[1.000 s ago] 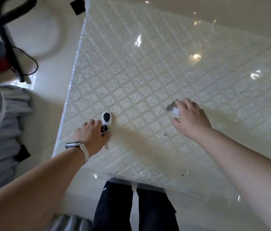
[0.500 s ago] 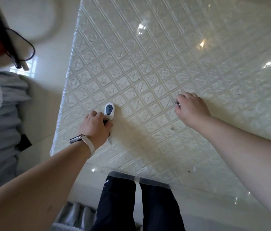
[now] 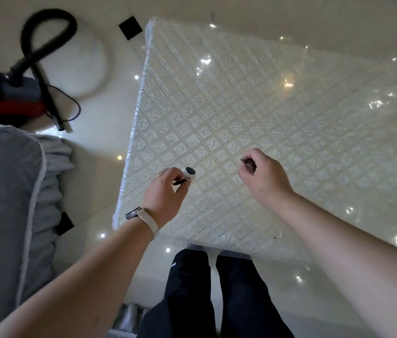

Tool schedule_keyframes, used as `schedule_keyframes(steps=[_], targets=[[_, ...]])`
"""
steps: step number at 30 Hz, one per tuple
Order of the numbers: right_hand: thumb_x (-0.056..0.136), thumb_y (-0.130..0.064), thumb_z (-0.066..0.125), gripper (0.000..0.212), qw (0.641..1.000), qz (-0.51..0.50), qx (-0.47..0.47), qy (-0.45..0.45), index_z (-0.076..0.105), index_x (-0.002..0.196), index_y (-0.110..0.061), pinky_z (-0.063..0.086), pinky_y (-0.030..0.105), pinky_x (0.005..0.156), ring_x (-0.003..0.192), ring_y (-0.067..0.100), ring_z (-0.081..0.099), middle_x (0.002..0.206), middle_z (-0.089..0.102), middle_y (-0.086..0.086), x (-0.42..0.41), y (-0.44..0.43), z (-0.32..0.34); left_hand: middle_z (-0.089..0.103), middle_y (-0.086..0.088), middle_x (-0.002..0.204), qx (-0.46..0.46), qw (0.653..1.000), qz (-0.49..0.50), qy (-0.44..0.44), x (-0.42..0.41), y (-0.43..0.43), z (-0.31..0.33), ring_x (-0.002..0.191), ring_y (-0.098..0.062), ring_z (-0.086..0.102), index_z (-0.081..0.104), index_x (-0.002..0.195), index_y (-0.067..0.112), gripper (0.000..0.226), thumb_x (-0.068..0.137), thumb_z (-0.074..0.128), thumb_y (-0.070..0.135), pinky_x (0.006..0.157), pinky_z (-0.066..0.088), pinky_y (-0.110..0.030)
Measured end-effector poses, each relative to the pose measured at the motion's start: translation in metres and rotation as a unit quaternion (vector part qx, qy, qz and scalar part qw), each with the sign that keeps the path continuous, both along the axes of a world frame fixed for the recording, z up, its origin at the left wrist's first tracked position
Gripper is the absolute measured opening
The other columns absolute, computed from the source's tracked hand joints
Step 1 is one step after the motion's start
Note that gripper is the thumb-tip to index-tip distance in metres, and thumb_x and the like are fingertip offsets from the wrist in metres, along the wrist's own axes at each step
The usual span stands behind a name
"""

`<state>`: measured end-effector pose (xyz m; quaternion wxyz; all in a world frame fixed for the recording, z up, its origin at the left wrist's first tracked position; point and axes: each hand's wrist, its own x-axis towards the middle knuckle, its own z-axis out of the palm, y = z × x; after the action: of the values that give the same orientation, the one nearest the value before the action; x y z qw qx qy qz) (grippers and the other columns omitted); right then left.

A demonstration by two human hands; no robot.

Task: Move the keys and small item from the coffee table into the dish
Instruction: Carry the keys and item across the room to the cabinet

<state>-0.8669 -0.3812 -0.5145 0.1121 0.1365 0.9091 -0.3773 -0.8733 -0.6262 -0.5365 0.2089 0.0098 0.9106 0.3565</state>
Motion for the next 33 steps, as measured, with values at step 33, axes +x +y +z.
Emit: schedule_keyframes(steps=[33], targets=[[0.077, -0.033, 0.059, 0.006, 0.947, -0.245, -0.056, 0.199, 0.055, 0.073, -0.032, 0.035, 0.017, 0.043, 0.046, 0.002, 0.044, 0.059, 0.057, -0.016, 0.229, 0.107, 0.349, 0.073, -0.001, 0.064, 0.344, 0.933, -0.102, -0.009, 0.11, 0.203, 0.354, 0.059, -0.015, 0.069, 0.061, 0.087, 0.016, 0.018, 0.079, 0.067, 0.031, 0.051, 0.049, -0.022]])
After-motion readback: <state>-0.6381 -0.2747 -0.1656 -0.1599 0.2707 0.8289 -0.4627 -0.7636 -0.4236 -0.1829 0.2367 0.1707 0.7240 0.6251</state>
